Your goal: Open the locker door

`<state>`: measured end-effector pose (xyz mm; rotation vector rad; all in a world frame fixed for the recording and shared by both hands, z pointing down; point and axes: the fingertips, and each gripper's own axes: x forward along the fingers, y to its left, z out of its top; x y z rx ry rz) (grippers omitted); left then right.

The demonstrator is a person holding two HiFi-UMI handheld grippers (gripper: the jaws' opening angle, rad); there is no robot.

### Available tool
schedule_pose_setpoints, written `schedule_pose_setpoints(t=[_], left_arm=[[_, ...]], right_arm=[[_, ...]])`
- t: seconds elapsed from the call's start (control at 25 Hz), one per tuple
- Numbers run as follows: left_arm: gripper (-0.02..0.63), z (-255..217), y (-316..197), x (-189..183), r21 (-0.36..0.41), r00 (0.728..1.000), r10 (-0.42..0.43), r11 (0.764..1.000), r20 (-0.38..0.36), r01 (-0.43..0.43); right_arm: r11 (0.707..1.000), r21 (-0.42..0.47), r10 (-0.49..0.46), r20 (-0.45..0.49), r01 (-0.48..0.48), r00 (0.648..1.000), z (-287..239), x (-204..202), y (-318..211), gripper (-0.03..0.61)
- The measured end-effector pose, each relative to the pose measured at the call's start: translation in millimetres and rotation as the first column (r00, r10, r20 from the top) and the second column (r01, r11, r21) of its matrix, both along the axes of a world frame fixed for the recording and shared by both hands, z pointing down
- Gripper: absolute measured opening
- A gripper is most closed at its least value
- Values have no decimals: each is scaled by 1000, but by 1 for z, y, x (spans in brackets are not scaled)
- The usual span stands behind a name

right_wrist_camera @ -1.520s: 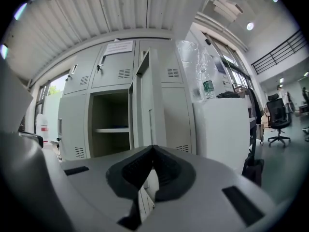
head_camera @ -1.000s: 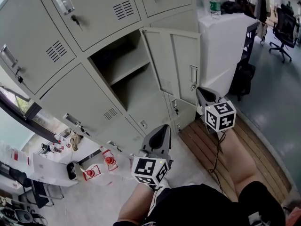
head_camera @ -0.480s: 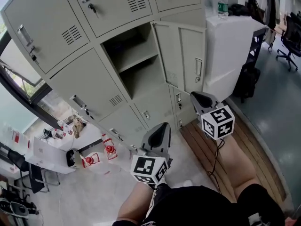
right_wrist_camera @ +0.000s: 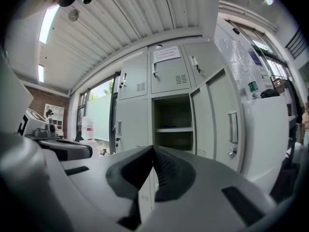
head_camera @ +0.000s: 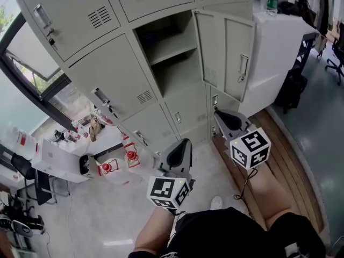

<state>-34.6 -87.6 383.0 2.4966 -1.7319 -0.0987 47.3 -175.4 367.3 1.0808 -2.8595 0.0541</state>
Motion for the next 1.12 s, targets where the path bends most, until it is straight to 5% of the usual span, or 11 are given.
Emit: schedule_pose_setpoints(t=[0.6,1.12], left_arm=[[17,9,68,-86,-18,999,40,999,-10,-40],[17,20,104,-109,-18,996,87,996,-34,-88]], right_arm=[[999,-46,22,6,-21,1000,18,-85,97,54],[997,-58,56,-9,-56,998,29,-113,150,54]])
